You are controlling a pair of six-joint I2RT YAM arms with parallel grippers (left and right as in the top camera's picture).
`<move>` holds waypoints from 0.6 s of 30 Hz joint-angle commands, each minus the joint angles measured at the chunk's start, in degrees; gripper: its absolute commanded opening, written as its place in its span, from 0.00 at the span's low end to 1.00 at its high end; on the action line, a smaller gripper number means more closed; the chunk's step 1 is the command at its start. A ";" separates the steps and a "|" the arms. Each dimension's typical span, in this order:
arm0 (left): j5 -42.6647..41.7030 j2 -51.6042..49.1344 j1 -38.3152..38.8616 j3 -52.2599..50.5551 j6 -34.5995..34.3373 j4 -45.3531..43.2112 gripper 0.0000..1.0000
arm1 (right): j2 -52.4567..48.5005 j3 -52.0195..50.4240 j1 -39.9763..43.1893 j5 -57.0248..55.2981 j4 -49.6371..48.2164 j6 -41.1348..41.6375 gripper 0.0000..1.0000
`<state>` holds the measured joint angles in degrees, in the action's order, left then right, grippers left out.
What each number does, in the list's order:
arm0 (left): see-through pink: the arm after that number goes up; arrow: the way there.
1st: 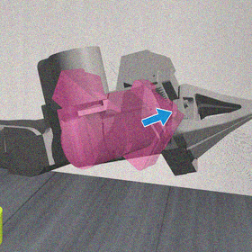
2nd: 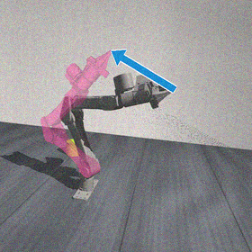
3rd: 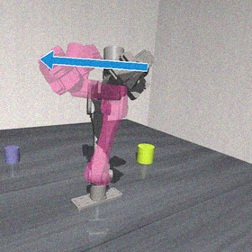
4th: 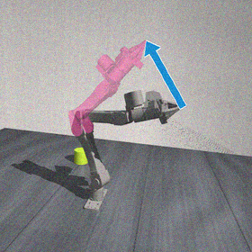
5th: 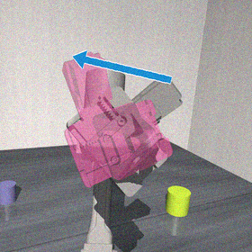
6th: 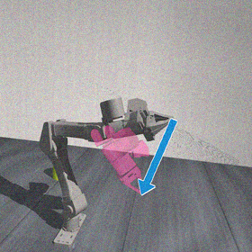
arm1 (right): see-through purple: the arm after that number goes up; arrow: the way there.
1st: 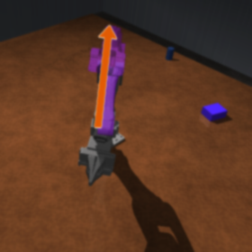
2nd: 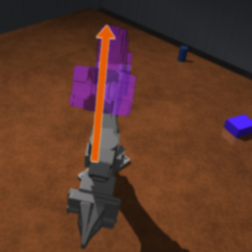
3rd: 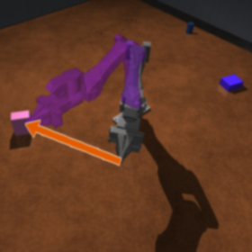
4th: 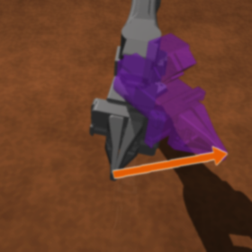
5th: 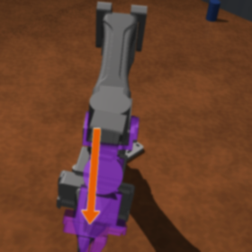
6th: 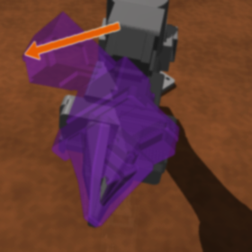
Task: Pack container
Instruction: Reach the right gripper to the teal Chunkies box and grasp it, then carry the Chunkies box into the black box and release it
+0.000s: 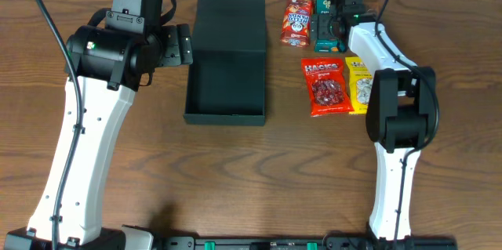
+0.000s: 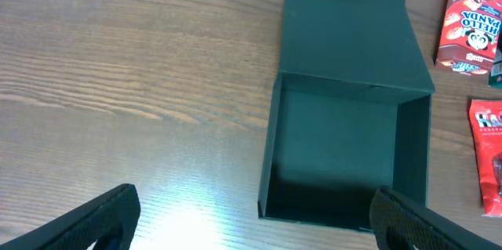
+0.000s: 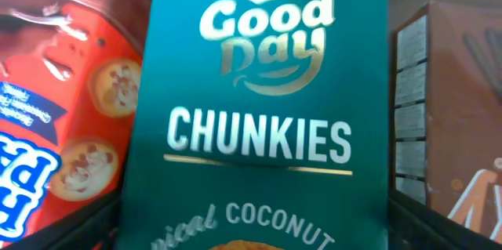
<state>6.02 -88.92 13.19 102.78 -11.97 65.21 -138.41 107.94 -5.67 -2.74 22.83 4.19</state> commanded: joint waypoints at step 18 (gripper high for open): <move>0.61 0.11 -0.11 0.02 0.42 0.13 0.95 | -0.20 5.01 0.35 -0.90 2.14 1.57 0.64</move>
<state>6.02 -88.92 13.19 102.78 -11.97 65.21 -138.41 109.40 -5.67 -3.25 24.56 5.41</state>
